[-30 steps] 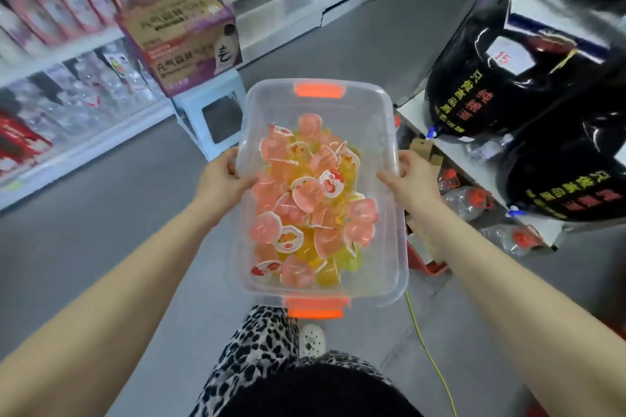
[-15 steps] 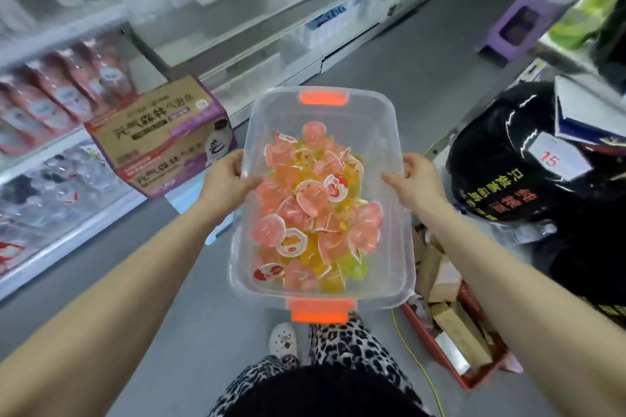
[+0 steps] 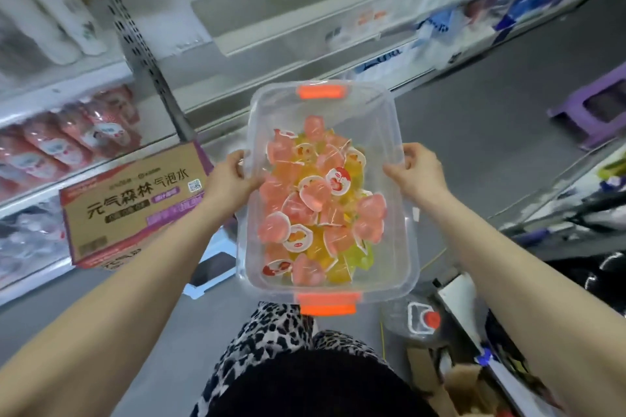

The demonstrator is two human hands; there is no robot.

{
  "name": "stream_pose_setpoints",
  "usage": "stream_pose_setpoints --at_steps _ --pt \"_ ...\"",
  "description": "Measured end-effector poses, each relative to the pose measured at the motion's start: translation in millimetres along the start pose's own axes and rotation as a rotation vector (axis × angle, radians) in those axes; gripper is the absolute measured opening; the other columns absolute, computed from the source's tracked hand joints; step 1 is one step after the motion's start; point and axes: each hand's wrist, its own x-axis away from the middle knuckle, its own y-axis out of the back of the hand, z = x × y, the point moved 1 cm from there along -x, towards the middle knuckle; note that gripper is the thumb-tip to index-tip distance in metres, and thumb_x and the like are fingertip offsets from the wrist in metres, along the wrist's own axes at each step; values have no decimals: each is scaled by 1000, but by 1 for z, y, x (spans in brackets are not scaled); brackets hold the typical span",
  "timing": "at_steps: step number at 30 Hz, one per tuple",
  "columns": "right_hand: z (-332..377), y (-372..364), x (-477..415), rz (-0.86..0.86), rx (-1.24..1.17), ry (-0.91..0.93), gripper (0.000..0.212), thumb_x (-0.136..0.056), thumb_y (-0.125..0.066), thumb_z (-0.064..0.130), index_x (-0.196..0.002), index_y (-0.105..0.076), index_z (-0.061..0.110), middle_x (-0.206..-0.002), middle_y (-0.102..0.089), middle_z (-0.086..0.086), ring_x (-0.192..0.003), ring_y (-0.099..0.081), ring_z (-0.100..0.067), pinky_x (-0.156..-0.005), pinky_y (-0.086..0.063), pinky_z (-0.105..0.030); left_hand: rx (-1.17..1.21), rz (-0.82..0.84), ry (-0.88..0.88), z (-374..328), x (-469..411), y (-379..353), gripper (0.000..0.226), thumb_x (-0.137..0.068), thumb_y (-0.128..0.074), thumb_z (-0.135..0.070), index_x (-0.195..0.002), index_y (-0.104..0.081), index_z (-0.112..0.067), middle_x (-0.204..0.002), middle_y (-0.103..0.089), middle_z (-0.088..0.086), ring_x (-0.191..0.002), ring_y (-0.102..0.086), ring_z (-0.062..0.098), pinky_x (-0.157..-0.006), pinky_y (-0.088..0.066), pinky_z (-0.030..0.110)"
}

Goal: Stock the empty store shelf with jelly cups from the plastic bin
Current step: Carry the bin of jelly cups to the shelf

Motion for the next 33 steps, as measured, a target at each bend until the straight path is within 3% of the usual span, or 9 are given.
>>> stream_pose_setpoints --at_steps 4,7,9,15,19,22,26,31,33 --pt "26 -4 -98 43 33 80 39 -79 -68 25 -116 -63 15 -96 -66 1 -93 -63 -24 -78 -49 -32 63 -81 43 -17 -80 -9 62 -78 -78 -28 -133 -52 -16 -100 -69 12 -87 -68 27 -80 -56 47" --pt "44 -12 -163 87 37 119 40 -80 -69 24 -117 -61 13 -99 -66 -2 -94 -63 -24 -81 -51 -35 62 -196 92 -30 -128 -15 58 -76 -78 -34 -127 -54 -19 -79 -62 -2 -68 -61 10 -56 -47 27" --pt "57 -19 -202 134 69 162 43 -80 -70 26 -120 -60 11 -102 -66 -6 -94 -62 -24 -82 -50 -35 74 -254 125 -37 -152 -18 55 -77 -78 -34 -124 -52 -21 -73 -57 -5 -62 -55 4 -49 -37 21" --pt "110 -38 -300 288 126 329 43 -81 -72 25 -119 -57 13 -85 -59 4 -76 -57 -13 -63 -38 -25 130 -419 269 -50 -189 -19 46 -78 -77 -29 -112 -46 -28 -74 -54 -6 -60 -53 5 -45 -37 20" --pt "158 -68 -346 436 196 528 42 -80 -72 24 -118 -59 11 -87 -63 0 -75 -57 -18 -65 -38 -26 199 -605 418 -51 -179 -20 45 -76 -77 -28 -111 -48 -25 -75 -57 -6 -63 -57 10 -55 -43 26" --pt "196 -93 -356 544 211 669 38 -80 -72 26 -114 -61 13 -74 -60 1 -64 -54 -15 -58 -34 -27 258 -755 503 -52 -154 -24 45 -77 -76 -27 -112 -51 -16 -73 -61 2 -67 -63 23 -66 -52 36" --pt "248 -132 -333 729 214 878 26 -80 -71 24 -102 -63 15 -65 -56 0 -60 -50 -18 -56 -35 -31 407 -979 626 -50 -109 -24 44 -78 -74 -25 -111 -47 -17 -95 -68 11 -81 -65 36 -72 -55 47" --pt "298 -194 -271 914 257 1040 25 -77 -73 20 -100 -65 17 -79 -69 -9 -74 -62 -29 -66 -48 -36 471 -1189 762 -31 -51 -4 29 -79 -68 -27 -100 -49 -21 -82 -65 5 -59 -60 26 -43 -44 25" --pt "314 -221 -241 983 274 1091 27 -78 -74 19 -103 -65 14 -86 -71 -13 -76 -64 -29 -66 -48 -35 478 -1240 821 -18 -28 9 30 -80 -68 -28 -102 -51 -20 -77 -64 4 -51 -60 25 -38 -42 24"
